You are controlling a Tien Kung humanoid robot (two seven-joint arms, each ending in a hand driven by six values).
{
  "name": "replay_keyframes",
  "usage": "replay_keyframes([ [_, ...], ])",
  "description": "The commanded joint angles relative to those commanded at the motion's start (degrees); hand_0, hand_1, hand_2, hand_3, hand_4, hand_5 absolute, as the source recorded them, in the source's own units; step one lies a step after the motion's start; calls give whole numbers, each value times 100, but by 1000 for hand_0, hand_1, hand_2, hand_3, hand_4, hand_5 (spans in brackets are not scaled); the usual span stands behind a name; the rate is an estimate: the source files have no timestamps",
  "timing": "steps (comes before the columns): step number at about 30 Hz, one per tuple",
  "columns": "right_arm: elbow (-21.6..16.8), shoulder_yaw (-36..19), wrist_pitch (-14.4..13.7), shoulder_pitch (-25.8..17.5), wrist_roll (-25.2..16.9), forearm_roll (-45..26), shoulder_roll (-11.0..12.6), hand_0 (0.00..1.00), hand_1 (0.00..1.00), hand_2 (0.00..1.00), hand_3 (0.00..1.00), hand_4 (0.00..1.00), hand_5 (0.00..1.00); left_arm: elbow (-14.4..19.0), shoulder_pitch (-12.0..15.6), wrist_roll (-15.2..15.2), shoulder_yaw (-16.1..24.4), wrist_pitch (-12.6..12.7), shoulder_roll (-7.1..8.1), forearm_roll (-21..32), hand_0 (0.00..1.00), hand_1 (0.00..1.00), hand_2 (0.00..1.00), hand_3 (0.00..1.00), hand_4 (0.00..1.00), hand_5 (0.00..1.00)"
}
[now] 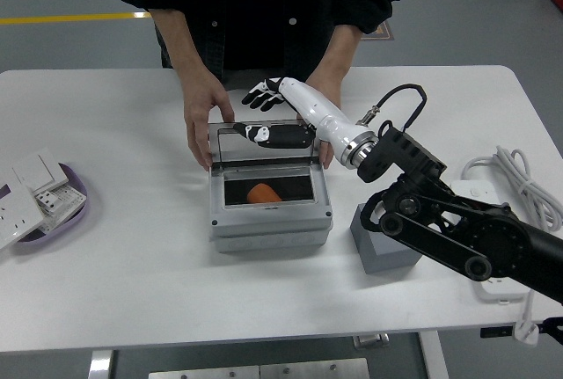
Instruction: Pick up the cylinder from the cube,place it in the box,flap close box
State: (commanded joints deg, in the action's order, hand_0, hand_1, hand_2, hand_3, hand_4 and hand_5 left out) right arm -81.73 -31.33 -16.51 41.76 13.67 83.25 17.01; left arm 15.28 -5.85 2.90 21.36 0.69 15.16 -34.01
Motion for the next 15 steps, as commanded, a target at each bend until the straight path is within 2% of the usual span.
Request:
replay_keyframes([
  [4,360,135,-56,91,-98,-173,-42,758,639,652,639,787,478,2,-16,3,-13,0,3,-3,596,623,618,638,701,239],
  [7,443,222,-70,94,-110,-209,-20,758,639,652,639,787,478,2,-22,7,-18,1,-2,-3,596,623,618,638,701,239],
  [11,216,254,-48,10,-45,-71,93,751,637,649,638,784,480,3,-17,11,-5,4,-6,-12,596,623,618,637,701,239],
  [15,-227,236,-38,-146,60,154,310,751,637,649,638,784,480,6,-9,13,42,6,-2,-45,596,623,618,637,701,239],
])
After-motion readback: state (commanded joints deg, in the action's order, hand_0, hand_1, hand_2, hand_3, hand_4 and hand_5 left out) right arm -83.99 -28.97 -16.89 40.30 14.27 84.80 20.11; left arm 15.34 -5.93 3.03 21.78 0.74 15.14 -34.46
